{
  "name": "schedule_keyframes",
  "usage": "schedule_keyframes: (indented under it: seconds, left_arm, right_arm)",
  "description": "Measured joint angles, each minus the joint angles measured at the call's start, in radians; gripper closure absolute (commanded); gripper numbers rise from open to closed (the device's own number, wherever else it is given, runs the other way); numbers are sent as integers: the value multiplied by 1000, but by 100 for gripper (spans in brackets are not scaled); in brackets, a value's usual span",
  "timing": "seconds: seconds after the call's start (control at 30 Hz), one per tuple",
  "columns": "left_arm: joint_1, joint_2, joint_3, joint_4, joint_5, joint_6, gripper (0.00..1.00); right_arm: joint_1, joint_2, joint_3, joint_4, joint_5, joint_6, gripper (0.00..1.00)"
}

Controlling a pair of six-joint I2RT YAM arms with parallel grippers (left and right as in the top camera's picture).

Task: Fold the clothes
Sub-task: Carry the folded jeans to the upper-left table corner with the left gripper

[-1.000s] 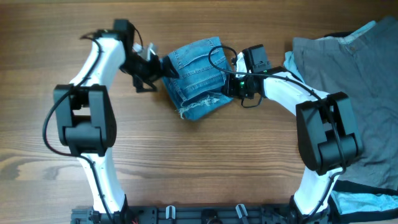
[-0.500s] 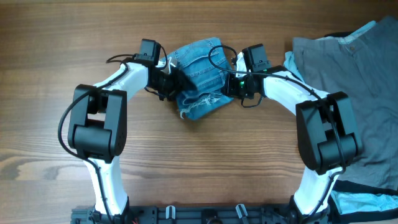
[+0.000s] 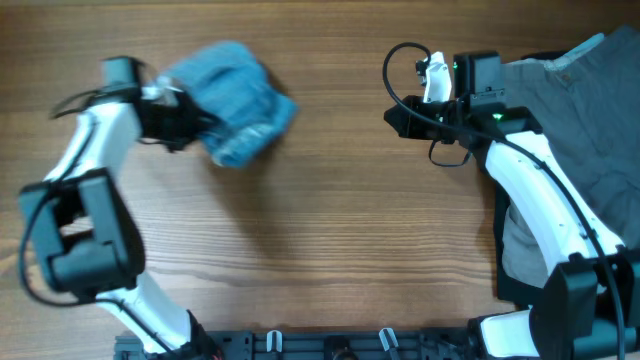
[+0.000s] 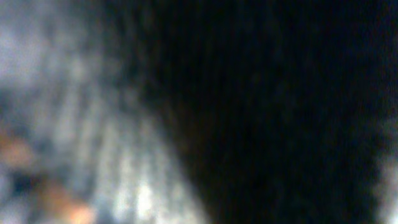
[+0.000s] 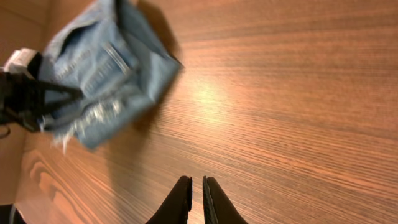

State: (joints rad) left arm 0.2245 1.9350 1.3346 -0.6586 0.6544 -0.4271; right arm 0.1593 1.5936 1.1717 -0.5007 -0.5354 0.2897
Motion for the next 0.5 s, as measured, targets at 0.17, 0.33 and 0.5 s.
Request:
schedule_keyframes:
  seconds: [0.17, 0.33, 0.5]
  left_arm:
    - [220, 12, 0, 179, -155, -34, 47]
    - [274, 91, 0, 285, -201, -43, 0]
    - [304, 46, 6, 5, -202, 43, 0]
  right_arm:
    - [0, 0, 0, -13, 6, 0, 89]
    - [0, 0, 0, -16, 54, 0, 89]
    - [0, 0, 0, -24, 64, 0, 88]
